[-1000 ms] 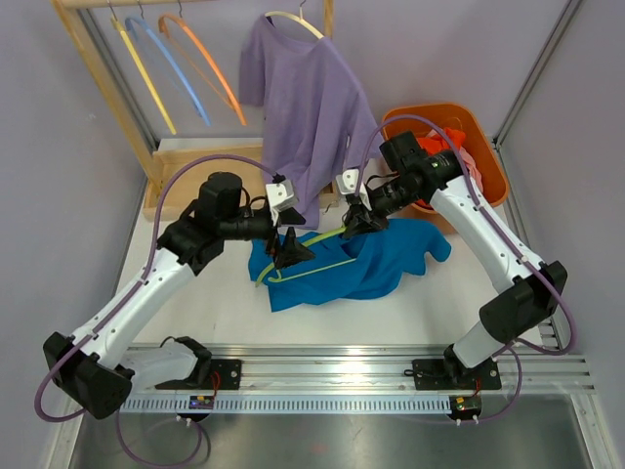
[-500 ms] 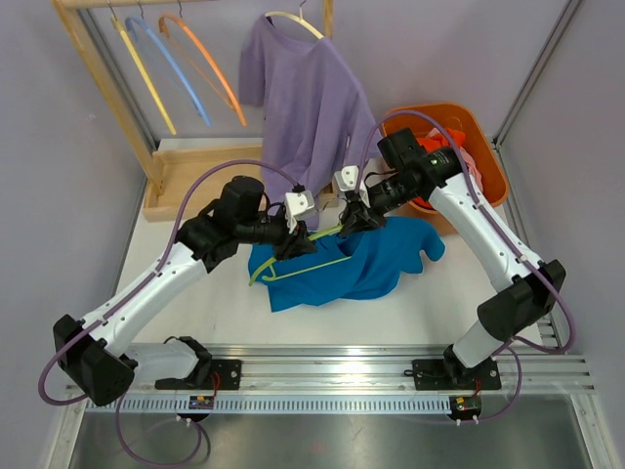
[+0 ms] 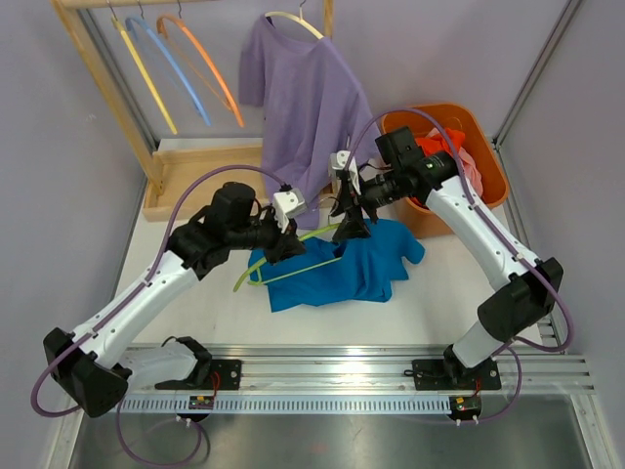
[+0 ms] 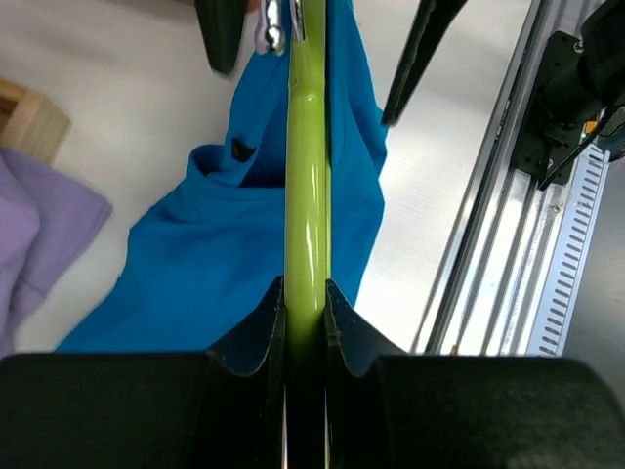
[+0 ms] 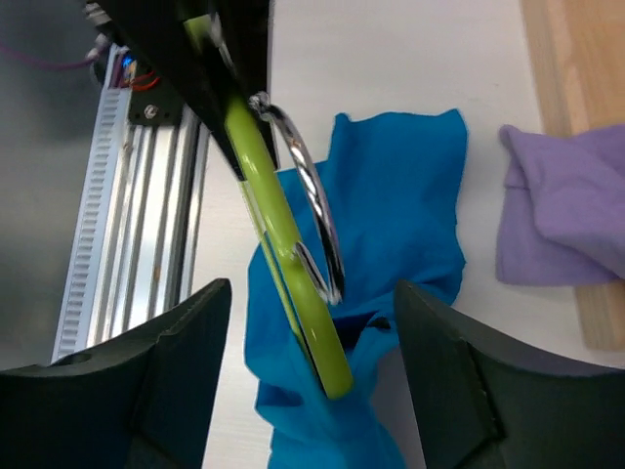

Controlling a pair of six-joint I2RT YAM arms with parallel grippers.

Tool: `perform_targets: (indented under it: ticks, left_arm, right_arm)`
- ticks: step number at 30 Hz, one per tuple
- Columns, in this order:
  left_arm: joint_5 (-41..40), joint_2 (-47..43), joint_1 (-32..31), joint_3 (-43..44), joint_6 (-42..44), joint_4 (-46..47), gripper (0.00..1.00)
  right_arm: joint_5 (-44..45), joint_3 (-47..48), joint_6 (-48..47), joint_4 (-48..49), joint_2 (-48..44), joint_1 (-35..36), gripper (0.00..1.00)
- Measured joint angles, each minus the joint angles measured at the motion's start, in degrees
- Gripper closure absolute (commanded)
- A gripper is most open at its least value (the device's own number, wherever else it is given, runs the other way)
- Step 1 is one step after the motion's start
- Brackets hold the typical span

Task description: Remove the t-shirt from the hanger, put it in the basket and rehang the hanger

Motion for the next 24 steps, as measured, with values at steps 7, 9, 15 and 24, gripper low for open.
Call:
perform_targets:
  ticks: [7, 9, 15, 24]
  left_arm:
    - [-1.9, -5.4, 4.0, -4.2, -11.1, -3.2, 1.00]
    - [-2.4, -7.3, 5.2, -5.4, -15.4, -3.3, 1.00]
    - [-3.3, -10.0, 6.1, -6.7, -28.2, -2.8, 1.00]
    - [-3.3, -10.3, 6.8, -8.3, -41.3, 1.2, 1.00]
  right_arm:
    - [10.3, -6.0, 26.9, 18.2, -7.1, -2.3, 0.18]
    - [12.5, -7.1, 32.2, 20.9, -9.8, -2.5, 0.20]
    - [23.2, -15.9, 49.0, 26.8, -17.2, 0.4, 0.00]
    - [33.9, -21.7, 54.4, 27.8, -14.0, 5.5, 0.01]
